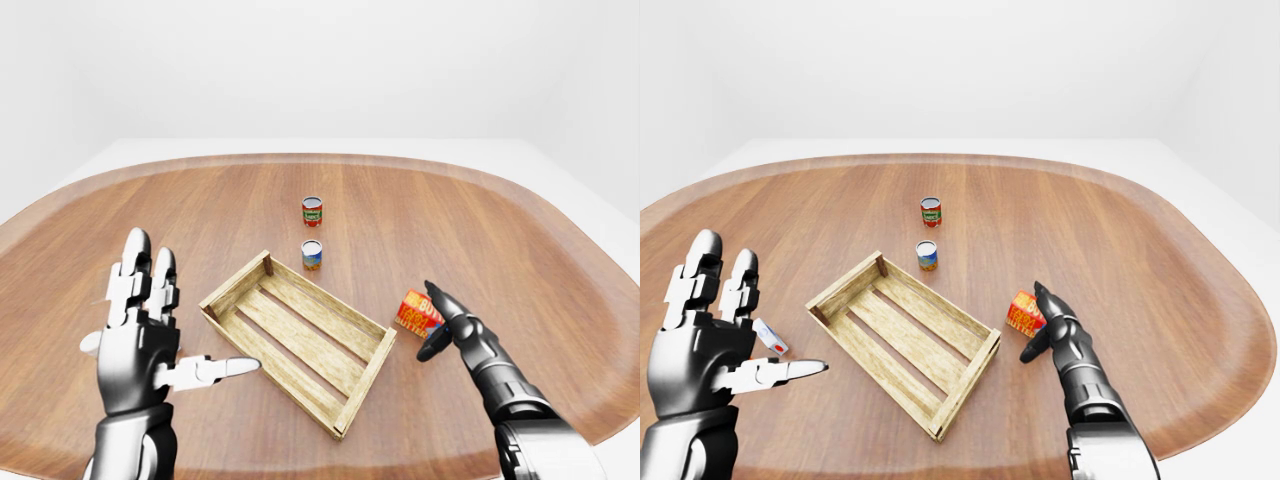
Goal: Pick up the butter and put it in the tray.
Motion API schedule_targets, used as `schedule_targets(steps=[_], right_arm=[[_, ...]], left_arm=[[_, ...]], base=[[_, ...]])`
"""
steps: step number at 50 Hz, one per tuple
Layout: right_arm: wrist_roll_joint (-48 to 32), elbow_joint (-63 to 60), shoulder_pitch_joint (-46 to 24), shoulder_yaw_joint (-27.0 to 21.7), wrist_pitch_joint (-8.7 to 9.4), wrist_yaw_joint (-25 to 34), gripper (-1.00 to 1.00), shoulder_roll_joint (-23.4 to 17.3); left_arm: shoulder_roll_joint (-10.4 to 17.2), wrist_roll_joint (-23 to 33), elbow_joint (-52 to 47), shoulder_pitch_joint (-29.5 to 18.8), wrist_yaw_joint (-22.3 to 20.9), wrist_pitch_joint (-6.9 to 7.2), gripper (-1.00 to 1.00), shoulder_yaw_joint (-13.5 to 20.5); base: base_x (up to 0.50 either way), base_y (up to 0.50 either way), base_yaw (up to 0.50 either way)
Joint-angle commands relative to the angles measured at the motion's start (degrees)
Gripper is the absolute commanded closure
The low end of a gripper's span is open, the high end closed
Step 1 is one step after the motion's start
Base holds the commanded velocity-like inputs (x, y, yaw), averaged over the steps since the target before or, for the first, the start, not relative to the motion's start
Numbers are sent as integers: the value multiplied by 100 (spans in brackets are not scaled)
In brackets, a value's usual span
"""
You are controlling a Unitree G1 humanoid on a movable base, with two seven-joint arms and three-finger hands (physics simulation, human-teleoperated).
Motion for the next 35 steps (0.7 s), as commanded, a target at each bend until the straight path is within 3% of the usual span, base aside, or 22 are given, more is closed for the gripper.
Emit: schedule_targets(steps=[1,35], right_arm=[[107,516,274,172,0,259,-100,105],[-135,832,197,256,0,-1,-100,147]], left_arm=[[7,-6,15,-6,5,0,-100,0],[17,-14,74,-26,9,0,-100,9]], base=[[0,0,0],[0,0,0]])
